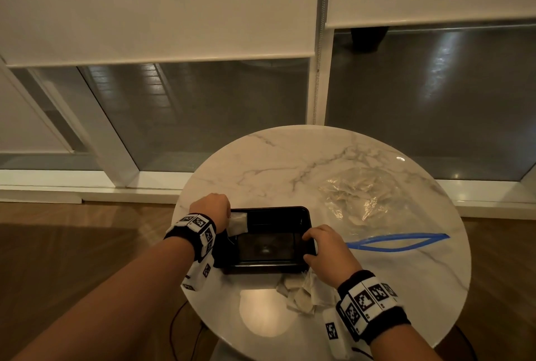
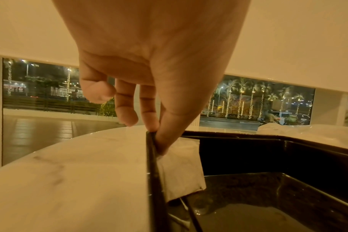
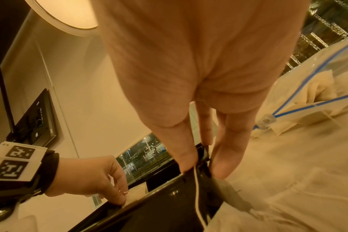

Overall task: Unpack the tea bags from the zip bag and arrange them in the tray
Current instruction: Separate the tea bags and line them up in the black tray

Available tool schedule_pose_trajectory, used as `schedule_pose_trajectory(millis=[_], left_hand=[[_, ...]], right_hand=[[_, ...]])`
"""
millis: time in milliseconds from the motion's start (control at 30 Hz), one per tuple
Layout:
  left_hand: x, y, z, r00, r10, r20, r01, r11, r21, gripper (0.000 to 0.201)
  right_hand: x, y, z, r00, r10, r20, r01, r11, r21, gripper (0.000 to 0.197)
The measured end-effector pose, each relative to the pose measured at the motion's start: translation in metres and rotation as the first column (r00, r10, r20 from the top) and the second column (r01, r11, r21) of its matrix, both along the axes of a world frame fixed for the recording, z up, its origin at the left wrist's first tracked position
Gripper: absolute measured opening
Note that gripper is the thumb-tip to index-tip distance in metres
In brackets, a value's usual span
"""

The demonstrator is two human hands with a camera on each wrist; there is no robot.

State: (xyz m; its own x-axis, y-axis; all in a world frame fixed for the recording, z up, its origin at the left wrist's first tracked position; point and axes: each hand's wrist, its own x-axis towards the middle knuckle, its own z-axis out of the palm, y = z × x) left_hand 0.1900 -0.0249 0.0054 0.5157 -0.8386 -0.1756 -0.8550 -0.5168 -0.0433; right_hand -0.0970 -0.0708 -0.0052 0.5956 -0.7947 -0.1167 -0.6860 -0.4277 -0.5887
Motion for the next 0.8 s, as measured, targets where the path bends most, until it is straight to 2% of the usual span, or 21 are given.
schedule_pose_trajectory(millis=[433,567,667,800], left_hand=[[0.000,0.000,0.003,0.999,-0.051,-0.010,0.051,0.999,-0.018,0.018],[-0.014,-0.001,0.009,0.991,-0.134,-0.028,0.133,0.991,-0.025,0.021],[-0.032,-0.003,0.012,0.968,-0.246,-0.053,0.249,0.967,0.052,0.034],[-0.053,-0.005,0.005,0.944,-0.325,-0.048,0.328,0.921,0.210,0.056]], right_hand=[[0.000,0.001,-0.001,1.000,-0.010,0.008,0.010,1.000,0.009,0.037],[-0.001,0.001,-0.002,1.000,-0.014,0.012,0.013,1.000,0.011,0.038],[0.000,0.001,-0.002,1.000,-0.013,0.012,0.013,1.000,0.013,0.038],[0.000,0.000,-0.002,1.000,-0.018,0.011,0.017,1.000,0.013,0.038]])
